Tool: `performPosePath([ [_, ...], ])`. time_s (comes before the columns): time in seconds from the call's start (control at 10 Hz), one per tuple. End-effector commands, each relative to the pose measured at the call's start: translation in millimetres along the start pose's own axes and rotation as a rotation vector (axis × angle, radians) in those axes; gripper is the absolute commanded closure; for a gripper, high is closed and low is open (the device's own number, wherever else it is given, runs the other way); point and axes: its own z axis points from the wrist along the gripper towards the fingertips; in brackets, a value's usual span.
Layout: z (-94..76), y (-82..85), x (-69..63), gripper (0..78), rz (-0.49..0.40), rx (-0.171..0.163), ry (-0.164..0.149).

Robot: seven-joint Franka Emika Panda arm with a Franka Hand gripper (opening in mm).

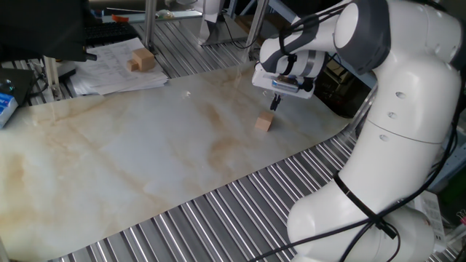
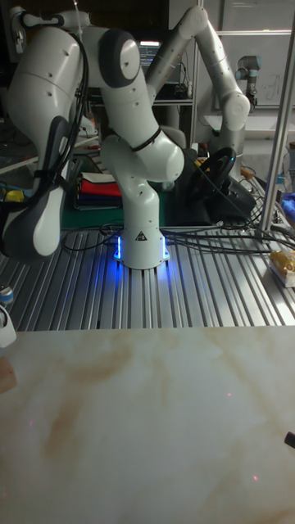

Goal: Pick up the small block on the left and move it to the right

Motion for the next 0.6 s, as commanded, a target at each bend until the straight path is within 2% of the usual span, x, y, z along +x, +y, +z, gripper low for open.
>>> performPosePath([
  [0.1, 0.4, 4.7, 4.0, 77.6, 0.009, -0.007, -0.014],
  [0.4, 4.5, 8.7, 3.4, 77.6, 0.073, -0.025, -0.004],
  [0.6, 5.7, 9.8, 3.1, 77.6, 0.082, -0.037, -0.007],
])
